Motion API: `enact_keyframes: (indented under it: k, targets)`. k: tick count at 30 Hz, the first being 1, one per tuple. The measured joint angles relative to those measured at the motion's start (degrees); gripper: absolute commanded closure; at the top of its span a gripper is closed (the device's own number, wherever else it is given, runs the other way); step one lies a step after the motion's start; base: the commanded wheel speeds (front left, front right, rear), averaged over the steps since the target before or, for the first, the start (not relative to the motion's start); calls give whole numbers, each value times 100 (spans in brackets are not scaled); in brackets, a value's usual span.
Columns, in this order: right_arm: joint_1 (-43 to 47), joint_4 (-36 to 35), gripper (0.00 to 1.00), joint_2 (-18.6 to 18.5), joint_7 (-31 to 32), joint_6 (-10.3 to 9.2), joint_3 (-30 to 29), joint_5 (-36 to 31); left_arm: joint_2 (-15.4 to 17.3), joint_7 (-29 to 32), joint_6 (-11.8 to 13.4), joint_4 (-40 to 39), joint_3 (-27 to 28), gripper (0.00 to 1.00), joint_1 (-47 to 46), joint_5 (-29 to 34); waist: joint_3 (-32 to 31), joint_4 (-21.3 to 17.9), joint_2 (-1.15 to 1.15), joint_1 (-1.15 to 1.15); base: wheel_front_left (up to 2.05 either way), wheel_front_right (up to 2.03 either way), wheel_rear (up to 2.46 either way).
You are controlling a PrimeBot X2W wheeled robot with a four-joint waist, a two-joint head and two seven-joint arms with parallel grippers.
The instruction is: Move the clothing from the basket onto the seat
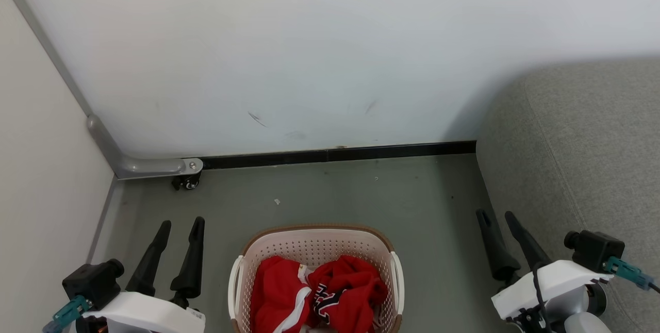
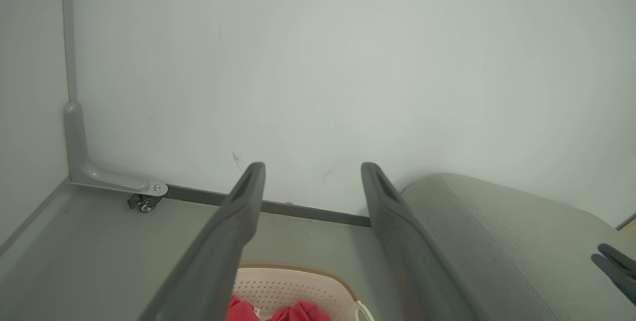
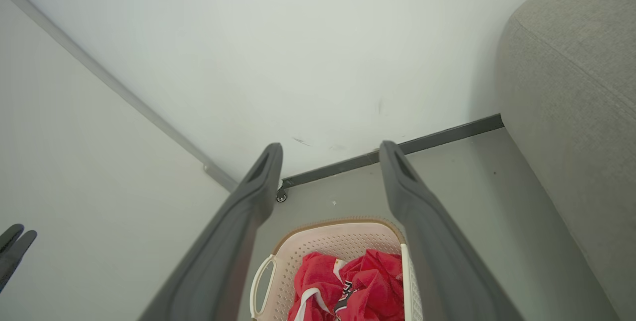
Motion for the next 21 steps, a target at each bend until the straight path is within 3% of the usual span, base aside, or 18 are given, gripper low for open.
enact_keyframes:
  k: [21]
  targets:
    - [-40, -55, 0, -1, -355, 1, 151, -1579, 13, -396, -1, -194, -115, 0, -30, 1379, 39, 14, 0, -3, 0, 0, 0]
